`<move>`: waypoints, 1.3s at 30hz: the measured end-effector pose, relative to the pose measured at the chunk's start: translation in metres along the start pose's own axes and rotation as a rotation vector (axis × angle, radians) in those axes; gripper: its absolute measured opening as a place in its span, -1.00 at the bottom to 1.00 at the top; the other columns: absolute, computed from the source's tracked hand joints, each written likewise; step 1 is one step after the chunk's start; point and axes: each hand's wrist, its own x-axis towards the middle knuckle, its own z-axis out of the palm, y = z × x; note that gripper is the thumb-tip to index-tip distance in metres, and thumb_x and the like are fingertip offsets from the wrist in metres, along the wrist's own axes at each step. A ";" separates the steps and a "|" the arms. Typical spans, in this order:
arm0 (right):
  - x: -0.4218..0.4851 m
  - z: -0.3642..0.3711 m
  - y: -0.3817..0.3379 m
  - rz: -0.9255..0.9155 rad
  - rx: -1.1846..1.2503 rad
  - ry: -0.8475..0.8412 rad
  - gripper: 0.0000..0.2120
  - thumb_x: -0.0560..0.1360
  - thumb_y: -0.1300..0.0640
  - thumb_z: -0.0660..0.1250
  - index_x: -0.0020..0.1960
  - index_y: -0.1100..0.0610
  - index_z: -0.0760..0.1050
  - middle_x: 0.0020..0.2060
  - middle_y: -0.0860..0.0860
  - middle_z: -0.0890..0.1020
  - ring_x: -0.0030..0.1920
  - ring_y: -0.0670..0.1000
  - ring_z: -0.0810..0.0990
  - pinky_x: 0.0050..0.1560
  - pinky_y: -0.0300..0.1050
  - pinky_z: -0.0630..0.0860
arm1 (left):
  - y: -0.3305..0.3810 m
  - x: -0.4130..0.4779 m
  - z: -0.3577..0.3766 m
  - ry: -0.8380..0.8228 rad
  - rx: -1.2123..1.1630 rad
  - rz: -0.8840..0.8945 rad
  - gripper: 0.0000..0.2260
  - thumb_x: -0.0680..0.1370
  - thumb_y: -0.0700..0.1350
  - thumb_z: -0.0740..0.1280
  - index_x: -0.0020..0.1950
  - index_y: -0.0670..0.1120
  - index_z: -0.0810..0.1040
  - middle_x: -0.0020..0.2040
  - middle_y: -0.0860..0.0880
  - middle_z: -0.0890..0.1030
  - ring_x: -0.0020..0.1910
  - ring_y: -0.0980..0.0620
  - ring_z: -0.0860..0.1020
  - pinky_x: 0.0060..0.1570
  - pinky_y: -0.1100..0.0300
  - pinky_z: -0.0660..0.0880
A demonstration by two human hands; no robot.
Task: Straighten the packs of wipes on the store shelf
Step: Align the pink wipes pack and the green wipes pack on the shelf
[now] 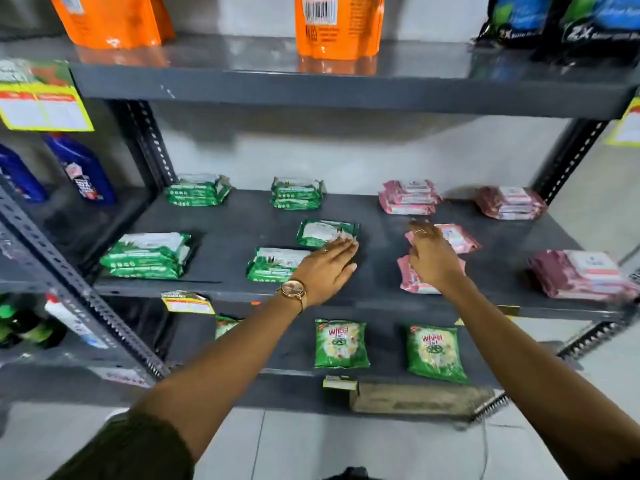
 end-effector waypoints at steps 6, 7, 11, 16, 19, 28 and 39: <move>0.037 0.004 0.035 0.175 -0.184 -0.237 -0.48 0.38 0.38 0.32 0.33 0.29 0.32 0.28 0.29 0.48 0.32 0.28 0.42 0.31 0.17 0.44 | 0.006 -0.004 0.052 -0.233 -0.053 -0.143 -0.54 0.66 -0.02 0.07 0.51 -0.21 0.18 0.53 -0.17 0.20 0.51 -0.12 0.17 0.47 0.01 0.19; 0.043 0.005 0.042 0.175 -0.219 -0.277 -0.44 0.37 0.39 0.34 0.35 0.28 0.30 0.30 0.27 0.46 0.35 0.27 0.39 0.32 0.16 0.44 | 0.004 -0.005 0.058 -0.218 -0.035 -0.147 -0.53 0.67 0.01 0.01 0.51 -0.21 0.16 0.54 -0.16 0.18 0.52 -0.11 0.13 0.50 0.03 0.13; 0.063 0.001 0.058 0.118 -0.353 -0.363 -0.38 0.38 0.30 0.42 0.38 0.26 0.29 0.31 0.27 0.45 0.35 0.28 0.38 0.33 0.16 0.39 | 0.005 -0.009 0.068 -0.184 0.092 -0.129 -0.42 0.60 0.07 -0.17 0.48 -0.24 0.24 0.49 -0.18 0.30 0.49 -0.10 0.23 0.47 0.03 0.13; 0.085 0.012 0.081 0.038 -0.425 -0.388 -0.43 0.36 0.25 0.45 0.33 0.20 0.37 0.27 0.19 0.53 0.27 0.23 0.49 0.29 0.18 0.45 | 0.004 -0.009 0.073 -0.135 0.143 -0.118 -0.48 0.61 0.03 -0.05 0.41 -0.26 0.37 0.39 -0.21 0.45 0.40 -0.12 0.39 0.38 -0.02 0.33; 0.091 0.012 0.087 0.028 -0.420 -0.414 -0.57 0.38 0.22 0.43 0.22 0.21 0.46 0.18 0.20 0.59 0.17 0.23 0.57 0.21 0.11 0.52 | 0.004 -0.008 0.074 -0.124 0.138 -0.110 -0.50 0.60 0.01 -0.02 0.40 -0.26 0.39 0.37 -0.21 0.47 0.38 -0.13 0.42 0.36 -0.02 0.36; 0.086 -0.034 0.055 0.060 -0.344 -0.383 -0.24 0.16 0.29 0.59 0.30 0.24 0.37 0.26 0.24 0.53 0.29 0.27 0.45 0.23 0.16 0.51 | 0.006 -0.010 0.073 -0.085 0.159 -0.115 -0.50 0.60 0.00 -0.02 0.41 -0.25 0.37 0.39 -0.20 0.45 0.41 -0.11 0.38 0.38 -0.02 0.35; 0.022 -0.035 0.017 0.077 -0.389 -0.581 -0.32 0.27 0.34 0.50 0.34 0.17 0.35 0.29 0.13 0.48 0.33 0.22 0.35 0.19 0.19 0.49 | 0.009 -0.010 0.070 -0.060 0.149 -0.139 -0.52 0.58 -0.02 0.01 0.37 -0.24 0.43 0.35 -0.18 0.50 0.38 -0.09 0.42 0.37 0.03 0.33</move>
